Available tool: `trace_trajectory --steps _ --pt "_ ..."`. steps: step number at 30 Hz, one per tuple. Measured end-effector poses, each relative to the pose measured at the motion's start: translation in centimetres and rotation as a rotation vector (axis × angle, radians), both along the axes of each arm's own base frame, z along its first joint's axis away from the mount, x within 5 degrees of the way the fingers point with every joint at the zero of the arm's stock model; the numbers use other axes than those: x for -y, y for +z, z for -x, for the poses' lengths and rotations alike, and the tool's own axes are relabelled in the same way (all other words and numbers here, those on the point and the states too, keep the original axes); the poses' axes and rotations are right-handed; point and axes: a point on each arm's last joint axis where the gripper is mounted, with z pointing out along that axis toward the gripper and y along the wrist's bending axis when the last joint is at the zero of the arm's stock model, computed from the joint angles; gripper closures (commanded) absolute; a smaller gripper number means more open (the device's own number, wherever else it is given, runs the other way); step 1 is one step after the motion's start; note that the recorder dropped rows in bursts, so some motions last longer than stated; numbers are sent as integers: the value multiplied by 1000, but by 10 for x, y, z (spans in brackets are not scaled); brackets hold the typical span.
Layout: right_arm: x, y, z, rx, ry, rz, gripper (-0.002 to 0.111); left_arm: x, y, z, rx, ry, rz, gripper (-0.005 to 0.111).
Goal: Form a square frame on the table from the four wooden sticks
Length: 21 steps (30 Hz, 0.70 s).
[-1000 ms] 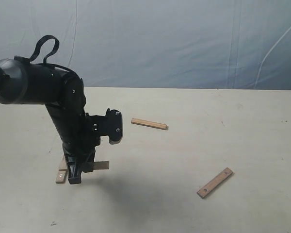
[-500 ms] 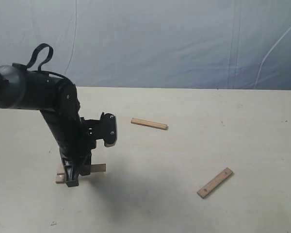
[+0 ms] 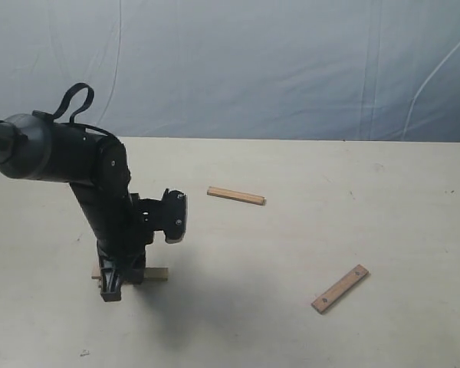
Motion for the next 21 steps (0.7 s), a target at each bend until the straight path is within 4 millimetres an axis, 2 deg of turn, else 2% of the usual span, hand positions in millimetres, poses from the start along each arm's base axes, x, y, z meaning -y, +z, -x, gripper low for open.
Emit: trace_trajectory --steps 8,15,17,21 --pt "0 0 0 0 0 0 109 20 36 15 137 -462 -32 107" --pt "0 0 0 0 0 0 109 36 36 24 214 -896 -282 97" --pt "0 0 0 0 0 0 109 41 33 26 226 -1027 -368 97" --pt "0 0 0 0 0 0 109 53 26 30 243 -1174 -424 99"
